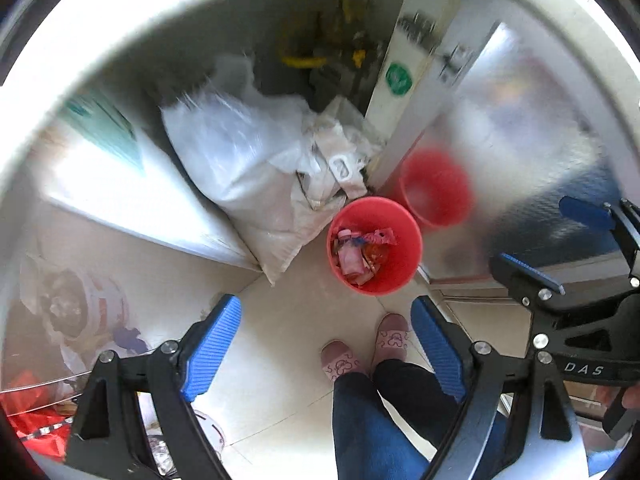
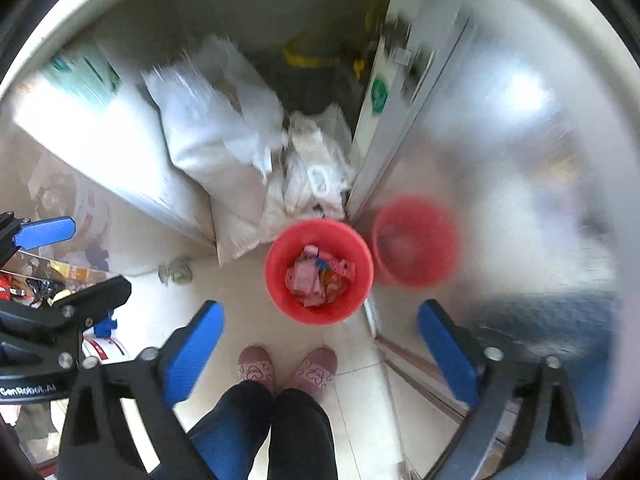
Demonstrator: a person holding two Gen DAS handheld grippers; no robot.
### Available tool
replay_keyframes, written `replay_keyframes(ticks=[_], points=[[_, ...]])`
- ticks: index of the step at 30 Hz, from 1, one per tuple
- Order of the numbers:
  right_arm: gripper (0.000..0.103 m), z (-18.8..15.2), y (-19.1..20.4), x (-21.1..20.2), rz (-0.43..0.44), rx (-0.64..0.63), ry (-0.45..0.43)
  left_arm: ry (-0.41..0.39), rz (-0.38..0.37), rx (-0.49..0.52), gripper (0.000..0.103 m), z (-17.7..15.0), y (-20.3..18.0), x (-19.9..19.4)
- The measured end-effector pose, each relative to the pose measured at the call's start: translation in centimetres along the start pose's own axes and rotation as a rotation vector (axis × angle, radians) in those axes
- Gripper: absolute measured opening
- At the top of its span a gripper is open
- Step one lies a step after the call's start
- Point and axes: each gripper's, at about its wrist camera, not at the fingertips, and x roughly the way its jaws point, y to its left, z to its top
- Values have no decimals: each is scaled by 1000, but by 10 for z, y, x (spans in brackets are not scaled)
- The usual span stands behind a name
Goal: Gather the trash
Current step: 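Raise both tools back up toward the counter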
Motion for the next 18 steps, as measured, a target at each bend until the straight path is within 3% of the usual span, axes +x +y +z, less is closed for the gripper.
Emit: replay_keyframes(ticks=[10,18], points=[[102,29,5,-125,-51,53,-171,-167,-3,29,86,22,4,-131],[102,49,-8,-178,-117,85,-253,-299,2,59,86,55,-2,-186]])
